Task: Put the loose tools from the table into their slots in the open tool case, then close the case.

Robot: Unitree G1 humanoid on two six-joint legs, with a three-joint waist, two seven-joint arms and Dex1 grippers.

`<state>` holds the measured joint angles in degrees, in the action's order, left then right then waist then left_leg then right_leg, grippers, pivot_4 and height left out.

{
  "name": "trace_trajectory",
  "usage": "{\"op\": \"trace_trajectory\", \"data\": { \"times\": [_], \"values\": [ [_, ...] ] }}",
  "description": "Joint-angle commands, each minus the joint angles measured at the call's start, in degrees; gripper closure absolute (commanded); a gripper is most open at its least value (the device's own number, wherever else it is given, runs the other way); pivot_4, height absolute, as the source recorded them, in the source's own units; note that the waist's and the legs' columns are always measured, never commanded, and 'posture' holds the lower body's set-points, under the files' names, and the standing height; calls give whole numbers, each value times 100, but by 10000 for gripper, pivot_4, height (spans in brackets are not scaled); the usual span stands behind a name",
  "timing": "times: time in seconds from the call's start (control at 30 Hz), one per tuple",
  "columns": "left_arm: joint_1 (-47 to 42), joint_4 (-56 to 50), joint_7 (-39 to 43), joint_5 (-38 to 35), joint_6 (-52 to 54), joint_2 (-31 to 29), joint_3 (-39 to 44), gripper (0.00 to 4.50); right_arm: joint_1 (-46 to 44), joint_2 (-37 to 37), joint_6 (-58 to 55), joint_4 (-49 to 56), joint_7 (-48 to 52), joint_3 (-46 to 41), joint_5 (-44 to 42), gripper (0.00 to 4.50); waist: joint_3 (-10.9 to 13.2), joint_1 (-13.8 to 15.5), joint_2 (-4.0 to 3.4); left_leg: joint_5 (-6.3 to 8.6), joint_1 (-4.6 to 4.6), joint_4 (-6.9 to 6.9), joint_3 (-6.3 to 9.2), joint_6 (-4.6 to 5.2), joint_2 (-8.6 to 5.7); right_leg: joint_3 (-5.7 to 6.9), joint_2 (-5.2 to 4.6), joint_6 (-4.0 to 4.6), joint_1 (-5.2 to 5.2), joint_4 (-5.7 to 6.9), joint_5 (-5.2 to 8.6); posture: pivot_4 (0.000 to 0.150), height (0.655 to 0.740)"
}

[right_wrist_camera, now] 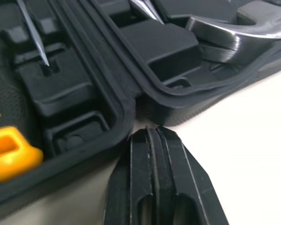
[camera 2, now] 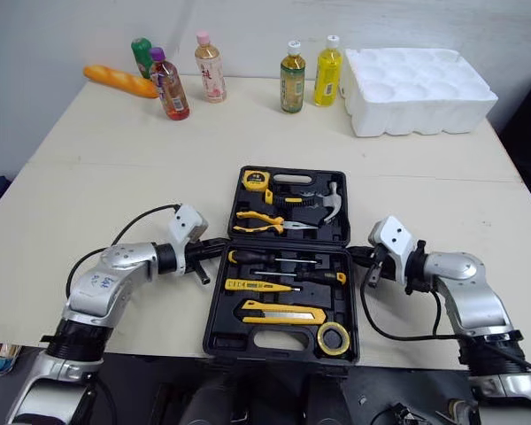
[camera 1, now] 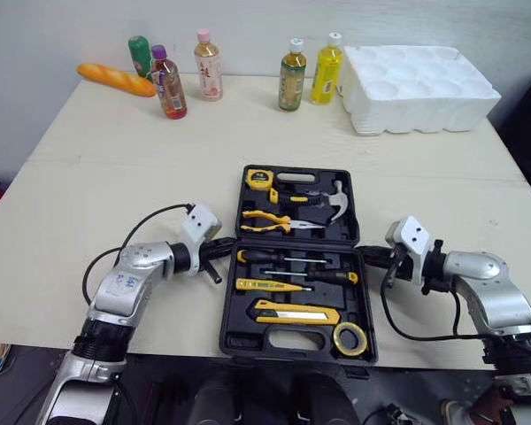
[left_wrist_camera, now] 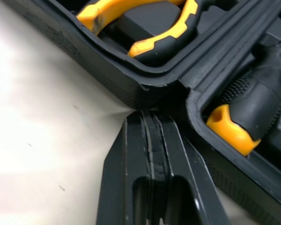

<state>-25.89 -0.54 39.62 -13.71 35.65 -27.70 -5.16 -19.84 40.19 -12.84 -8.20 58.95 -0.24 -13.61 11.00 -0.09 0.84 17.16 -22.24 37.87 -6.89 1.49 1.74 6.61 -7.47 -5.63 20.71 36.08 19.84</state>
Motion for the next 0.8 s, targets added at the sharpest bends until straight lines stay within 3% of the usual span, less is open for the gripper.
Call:
{"op": "trace_trajectory", "data": {
  "times": [0.03,0.37,0.5,0.6,0.73,0.8],
  "values": [
    [-314,169,-41,44,-118,219,-107,44615,-407,-117,275,-5,17,39,18,45000,0,2,0,0,-1,0,1,0,0,1,1,0,0,1,0,1500,7400],
    [-698,677,-40,212,-35,167,40,44615,-759,-237,582,-663,144,243,359,45000,0,-17,0,-1,-4,9,0,1,1,2,3,0,2,25,0,1500,7400],
    [-594,565,40,249,2,-217,234,44615,-755,-112,220,-720,-27,44,343,45000,0,-34,0,-2,-5,9,0,1,3,1,4,0,4,25,0,1500,7400],
    [-473,311,182,-2,245,-503,530,36056,-731,104,-78,-716,-44,-181,234,35685,0,-38,0,-2,-5,8,0,0,3,-1,3,0,6,29,0,1500,7400],
    [-371,139,347,-265,296,-749,879,17724,-726,365,-416,-605,-71,-478,33,15696,1,-1,-1,-2,-10,9,2,1,1,1,-2,0,8,26,0,1500,7400],
    [-503,191,384,-452,224,-869,1218,9138,-830,764,-709,-504,-237,-417,374,5740,2,9,-4,-1,-11,9,5,1,-1,4,-4,0,5,22,0,1500,7400]
  ]
}}
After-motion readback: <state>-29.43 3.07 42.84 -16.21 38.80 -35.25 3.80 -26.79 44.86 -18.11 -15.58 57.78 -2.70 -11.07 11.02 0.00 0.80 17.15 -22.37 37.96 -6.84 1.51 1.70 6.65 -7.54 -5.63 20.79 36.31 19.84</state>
